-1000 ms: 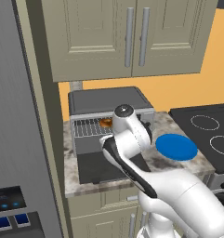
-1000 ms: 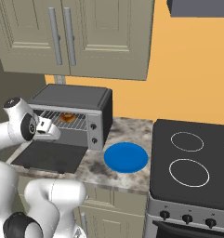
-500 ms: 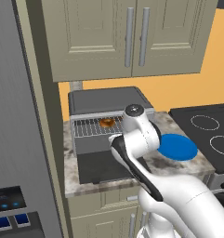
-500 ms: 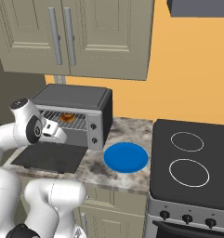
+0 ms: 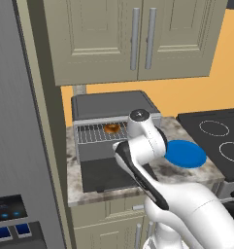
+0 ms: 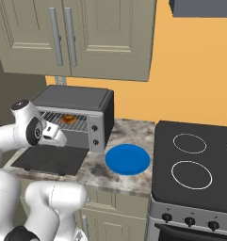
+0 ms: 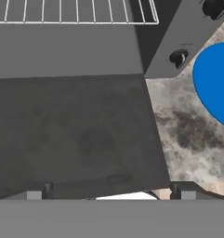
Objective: Pick up the bagel from the plate, place it on the toaster oven rack, close the door, and set the timer.
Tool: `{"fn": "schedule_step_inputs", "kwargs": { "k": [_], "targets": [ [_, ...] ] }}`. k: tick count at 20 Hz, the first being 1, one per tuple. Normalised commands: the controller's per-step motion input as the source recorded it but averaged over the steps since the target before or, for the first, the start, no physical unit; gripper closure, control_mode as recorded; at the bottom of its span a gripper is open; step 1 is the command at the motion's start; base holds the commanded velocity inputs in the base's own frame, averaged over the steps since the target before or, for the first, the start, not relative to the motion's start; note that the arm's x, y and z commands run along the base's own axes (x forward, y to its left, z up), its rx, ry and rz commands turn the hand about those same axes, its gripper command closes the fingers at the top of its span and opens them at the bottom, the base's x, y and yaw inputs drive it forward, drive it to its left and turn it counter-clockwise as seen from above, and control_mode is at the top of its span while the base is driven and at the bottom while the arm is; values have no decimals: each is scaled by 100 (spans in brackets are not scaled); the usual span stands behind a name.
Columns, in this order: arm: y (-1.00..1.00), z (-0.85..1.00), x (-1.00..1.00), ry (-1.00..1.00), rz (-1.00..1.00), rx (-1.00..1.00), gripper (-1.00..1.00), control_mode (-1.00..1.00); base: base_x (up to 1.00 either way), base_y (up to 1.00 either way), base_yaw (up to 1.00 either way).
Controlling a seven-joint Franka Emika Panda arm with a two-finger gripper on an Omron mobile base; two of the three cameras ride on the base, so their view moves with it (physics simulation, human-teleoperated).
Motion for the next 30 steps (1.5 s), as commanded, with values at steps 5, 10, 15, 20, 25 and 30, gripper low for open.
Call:
{"fn": "schedule_step_inputs", "kwargs": {
  "k": [5,10,15,20,25,30],
  "targets": [
    [13,-8,-29,0,9,-9,-100,-100,0,0,0],
    [0,-9,-32,0,10,-8,-100,-100,0,0,0],
    [0,-2,-24,-2,14,-7,-100,-100,0,0,0],
    [0,-5,-8,-8,18,-7,-100,-100,0,0,0],
    [0,0,-1,-7,22,-9,-100,-100,0,0,0],
    [9,-5,-4,-3,24,-12,-100,-100,0,0,0]
  ]
}}
